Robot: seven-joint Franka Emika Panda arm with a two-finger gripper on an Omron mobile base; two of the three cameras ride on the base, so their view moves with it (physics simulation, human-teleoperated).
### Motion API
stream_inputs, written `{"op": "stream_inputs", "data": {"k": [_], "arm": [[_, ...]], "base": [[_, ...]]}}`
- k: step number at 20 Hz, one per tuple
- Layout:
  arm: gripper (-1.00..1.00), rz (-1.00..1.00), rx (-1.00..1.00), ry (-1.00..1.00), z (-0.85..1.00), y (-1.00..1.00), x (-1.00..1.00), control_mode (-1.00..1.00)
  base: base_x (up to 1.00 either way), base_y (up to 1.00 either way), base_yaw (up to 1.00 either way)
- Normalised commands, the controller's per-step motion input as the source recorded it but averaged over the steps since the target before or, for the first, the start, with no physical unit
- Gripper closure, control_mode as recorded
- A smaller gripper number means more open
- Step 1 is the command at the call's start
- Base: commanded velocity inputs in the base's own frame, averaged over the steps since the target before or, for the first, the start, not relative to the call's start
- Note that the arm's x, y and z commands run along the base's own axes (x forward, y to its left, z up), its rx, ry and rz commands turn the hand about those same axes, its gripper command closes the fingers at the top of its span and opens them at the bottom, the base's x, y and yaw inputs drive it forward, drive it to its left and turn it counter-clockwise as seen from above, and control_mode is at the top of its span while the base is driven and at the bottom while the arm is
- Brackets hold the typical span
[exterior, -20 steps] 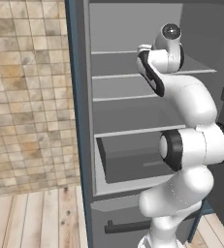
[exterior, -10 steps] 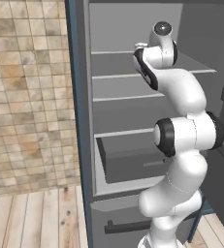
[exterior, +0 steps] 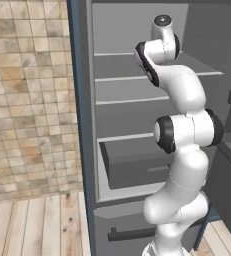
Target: Retrieve the sausage and cheese from the fridge and place them on the cutting board on the counter.
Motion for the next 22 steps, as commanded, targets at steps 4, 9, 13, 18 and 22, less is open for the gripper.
{"op": "stream_inputs", "data": {"k": [4,9,13,18,22], "arm": [[-1.00,-0.01,0.00,0.08,-0.08,-0.09,0.09,-1.00],[-1.00,0.00,0.00,0.04,-0.28,0.00,0.03,-1.00],[-1.00,0.00,0.01,0.02,-0.34,0.00,0.03,-1.00],[-1.00,0.00,0.01,0.00,-0.25,-0.01,0.01,-1.00],[-1.00,0.00,0.00,0.00,-0.30,0.00,0.00,-1.00]], "base": [[0.00,0.00,0.00],[0.00,0.00,0.00],[0.00,0.00,0.00],[0.00,0.00,0.00],[0.00,0.00,0.00]]}}
